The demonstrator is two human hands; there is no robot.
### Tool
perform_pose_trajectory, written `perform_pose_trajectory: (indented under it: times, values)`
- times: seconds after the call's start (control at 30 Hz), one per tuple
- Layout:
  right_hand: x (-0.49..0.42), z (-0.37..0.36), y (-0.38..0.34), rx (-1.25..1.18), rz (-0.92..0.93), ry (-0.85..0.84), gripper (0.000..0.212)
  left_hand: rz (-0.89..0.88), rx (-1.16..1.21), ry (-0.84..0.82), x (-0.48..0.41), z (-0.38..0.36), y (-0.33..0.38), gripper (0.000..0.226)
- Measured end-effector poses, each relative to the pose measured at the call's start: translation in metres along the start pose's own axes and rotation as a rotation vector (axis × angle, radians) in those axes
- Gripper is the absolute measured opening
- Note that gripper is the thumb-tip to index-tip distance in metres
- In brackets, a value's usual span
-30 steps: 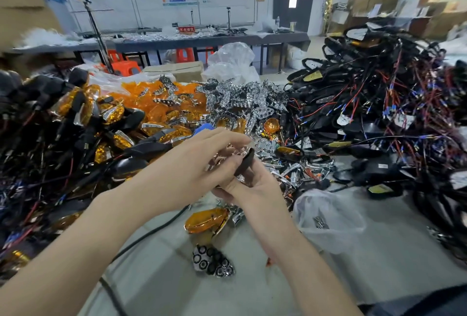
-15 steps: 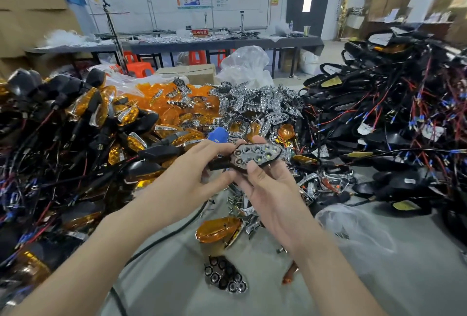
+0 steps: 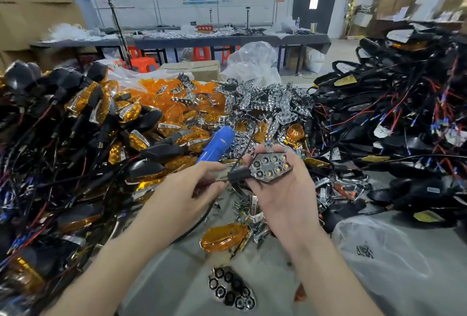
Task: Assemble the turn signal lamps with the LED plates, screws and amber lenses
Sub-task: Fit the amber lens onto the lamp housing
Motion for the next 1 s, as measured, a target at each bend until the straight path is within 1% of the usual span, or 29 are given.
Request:
perform_pose_trajectory:
  times: [0.07,0.17,0.23,0.27,0.33,0.43,0.47,0.53,0.63,0.73,0.8,0.9,1.0]
  values:
    - [-0.005,-0.002,0.000,-0.030,0.015,-0.009,0.011,0.014,0.021,0.025,0.004,-0.002,-0.004,0.016]
    - [-0.009,-0.003,0.000,-0.083,0.035,0.034,0.010,0.026,0.043,0.065,0.006,-0.006,-0.006,0.023]
    - [-0.010,-0.004,0.000,-0.105,0.056,0.065,0.016,0.038,0.048,0.079,0.007,-0.009,-0.006,0.026]
    - [-0.009,-0.004,0.000,-0.109,0.068,0.074,0.018,0.042,0.060,0.081,0.008,-0.011,-0.007,0.025]
    - [-0.008,-0.004,0.000,-0.107,0.082,0.089,0.015,0.062,0.108,0.069,0.010,-0.014,-0.010,0.021]
    - [-0.007,-0.003,0.001,-0.107,0.102,0.110,0.010,0.106,0.210,0.048,0.012,-0.017,-0.013,0.005]
    - [-0.006,-0.003,0.001,-0.108,0.112,0.117,0.009,0.115,0.235,0.048,0.013,-0.017,-0.013,0.005]
    - [-0.006,-0.004,0.001,-0.110,0.124,0.129,0.009,0.132,0.269,0.056,0.013,-0.018,-0.014,0.012]
    - [-0.006,-0.005,0.000,-0.111,0.133,0.131,0.010,0.196,0.308,0.065,0.011,-0.019,-0.015,0.009]
    - [-0.007,-0.006,-0.003,-0.124,0.138,0.131,0.009,0.199,0.289,0.083,0.009,-0.019,-0.011,0.011]
    - [-0.008,-0.005,-0.005,-0.115,0.137,0.135,0.010,0.174,0.251,0.081,0.010,-0.018,-0.005,0.006]
    - [-0.010,-0.004,-0.007,-0.100,0.126,0.146,0.010,0.127,0.194,0.104,0.012,-0.015,0.001,0.012]
    - [-0.010,-0.002,-0.009,-0.090,0.105,0.148,0.007,0.094,0.106,0.116,0.013,-0.017,0.004,0.011]
Point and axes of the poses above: each hand's wrist, its own x-axis away from the middle knuckle, its own z-axis out of the back of the hand, y = z × x, the point moved 6 cm from there along -x, towards the middle knuckle, and after that the axes turned 15 degrees about z, right-handed, at the moved point
